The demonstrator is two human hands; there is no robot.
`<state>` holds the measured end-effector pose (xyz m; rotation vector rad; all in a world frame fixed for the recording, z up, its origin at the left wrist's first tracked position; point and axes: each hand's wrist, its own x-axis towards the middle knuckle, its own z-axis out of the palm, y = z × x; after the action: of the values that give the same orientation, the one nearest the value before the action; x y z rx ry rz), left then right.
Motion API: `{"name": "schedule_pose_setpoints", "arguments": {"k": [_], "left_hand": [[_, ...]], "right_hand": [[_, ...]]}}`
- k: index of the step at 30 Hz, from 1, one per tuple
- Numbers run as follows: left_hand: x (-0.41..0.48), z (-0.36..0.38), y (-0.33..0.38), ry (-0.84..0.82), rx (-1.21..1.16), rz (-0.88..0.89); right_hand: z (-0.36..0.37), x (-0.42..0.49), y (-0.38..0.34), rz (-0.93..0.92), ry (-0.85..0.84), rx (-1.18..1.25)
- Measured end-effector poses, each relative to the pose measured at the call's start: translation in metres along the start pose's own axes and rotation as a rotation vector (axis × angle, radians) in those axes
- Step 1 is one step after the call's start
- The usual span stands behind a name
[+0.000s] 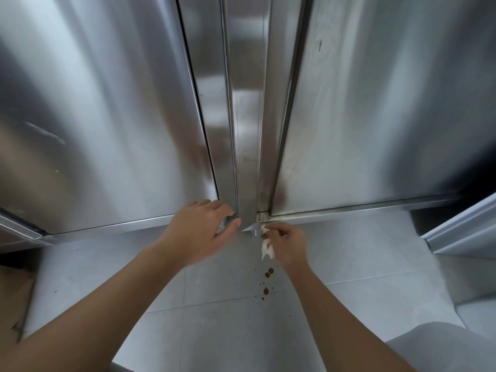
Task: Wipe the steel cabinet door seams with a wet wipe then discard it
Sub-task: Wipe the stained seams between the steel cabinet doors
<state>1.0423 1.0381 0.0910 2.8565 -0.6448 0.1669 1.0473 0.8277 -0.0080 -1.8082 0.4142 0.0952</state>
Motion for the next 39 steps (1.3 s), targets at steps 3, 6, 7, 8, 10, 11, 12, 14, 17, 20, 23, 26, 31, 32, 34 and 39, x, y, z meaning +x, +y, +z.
{"name": "schedule_pose_setpoints", "arguments": {"k": [3,6,7,8,10,11,12,14,17,20,23,26,31,32,34,39], "left_hand": [[0.0,-0.001,-0.001,0.002,0.006,0.0],[0.0,-0.003,-0.001,0.019,-0.008,0.0],[0.0,-0.003,-0.001,0.024,-0.011,-0.001],[0.0,-0.004,0.0,0.028,-0.012,-0.002],[0.0,-0.004,0.0,0.032,-0.009,-0.001],[0.0,-0.004,0.001,0.03,-0.01,0.0],[0.0,-0.004,0.001,0.026,-0.012,-0.001],[0.0,-0.005,0.0,0.023,-0.017,-0.011],[0.001,-0.006,0.001,0.026,-0.022,-0.019],[0.001,-0.008,0.002,0.02,-0.028,-0.017],[0.0,-0.009,0.002,0.018,-0.033,-0.019],[0.0,-0.011,0.002,0.009,-0.031,-0.031],[0.0,-0.01,0.0,-0.005,-0.029,-0.041],[0.0,-0.01,-0.001,-0.005,-0.029,-0.043],[0.001,-0.009,-0.001,-0.004,-0.028,-0.046],[0.001,-0.009,-0.002,-0.009,-0.041,-0.038]], "right_hand": [[-0.006,0.006,-0.012,0.073,-0.053,0.143],[-0.008,0.007,-0.018,0.134,-0.114,0.274],[-0.008,0.006,-0.02,0.135,-0.12,0.268],[-0.007,0.006,-0.02,0.133,-0.125,0.255],[-0.007,0.006,-0.02,0.111,-0.136,0.205],[-0.008,0.006,-0.019,0.099,-0.137,0.174],[-0.009,0.006,-0.02,0.084,-0.136,0.157],[-0.011,0.006,-0.02,0.047,-0.137,0.151],[-0.011,0.008,-0.019,0.025,-0.126,0.163],[-0.01,0.007,-0.02,0.031,-0.09,0.195],[-0.008,0.007,-0.02,0.091,-0.056,0.271],[-0.006,0.011,-0.02,0.123,-0.047,0.308],[-0.008,0.012,-0.02,0.113,-0.023,0.345],[-0.008,0.012,-0.019,0.111,-0.015,0.347],[-0.007,0.013,-0.017,0.091,0.009,0.32],[-0.004,0.013,-0.013,0.017,0.029,0.328]]}}
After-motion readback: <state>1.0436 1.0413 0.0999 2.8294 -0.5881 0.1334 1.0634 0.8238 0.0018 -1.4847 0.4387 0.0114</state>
